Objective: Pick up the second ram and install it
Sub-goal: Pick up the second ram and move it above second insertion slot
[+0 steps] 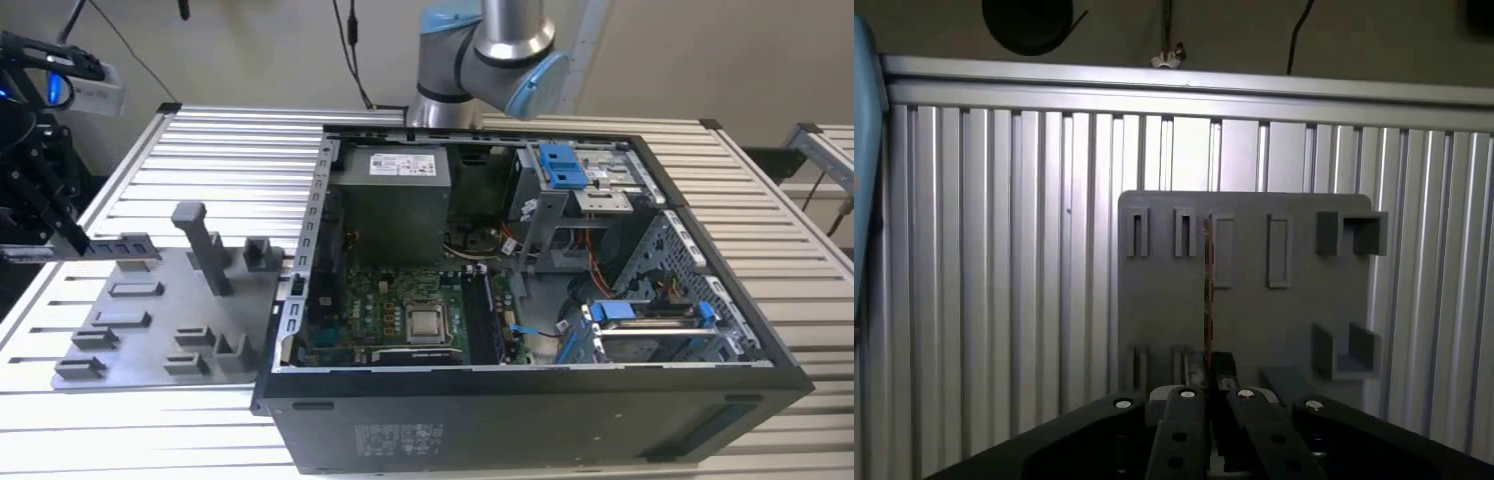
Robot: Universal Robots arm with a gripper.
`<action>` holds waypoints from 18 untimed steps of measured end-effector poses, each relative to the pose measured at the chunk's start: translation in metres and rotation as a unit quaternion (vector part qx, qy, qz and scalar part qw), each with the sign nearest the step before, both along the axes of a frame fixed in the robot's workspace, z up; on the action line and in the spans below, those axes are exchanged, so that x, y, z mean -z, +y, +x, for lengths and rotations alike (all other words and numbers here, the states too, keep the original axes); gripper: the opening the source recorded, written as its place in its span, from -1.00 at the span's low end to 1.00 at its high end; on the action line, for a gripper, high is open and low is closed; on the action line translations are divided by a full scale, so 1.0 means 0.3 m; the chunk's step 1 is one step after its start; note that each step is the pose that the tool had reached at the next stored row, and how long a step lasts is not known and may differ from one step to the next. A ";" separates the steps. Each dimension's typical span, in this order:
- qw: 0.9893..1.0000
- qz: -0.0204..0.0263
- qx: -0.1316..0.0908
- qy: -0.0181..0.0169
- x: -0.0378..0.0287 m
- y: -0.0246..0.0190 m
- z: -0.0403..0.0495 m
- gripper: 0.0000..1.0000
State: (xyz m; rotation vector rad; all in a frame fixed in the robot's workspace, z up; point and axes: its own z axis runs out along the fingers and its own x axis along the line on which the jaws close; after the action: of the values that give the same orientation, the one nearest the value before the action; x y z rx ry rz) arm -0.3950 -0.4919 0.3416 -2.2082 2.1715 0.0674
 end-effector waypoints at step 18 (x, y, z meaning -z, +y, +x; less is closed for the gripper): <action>1.000 0.000 0.000 0.000 -0.054 0.000 0.000 -0.73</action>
State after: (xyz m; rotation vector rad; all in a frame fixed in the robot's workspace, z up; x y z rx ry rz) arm -0.3950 -0.4919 0.3578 -2.2081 2.1715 0.0673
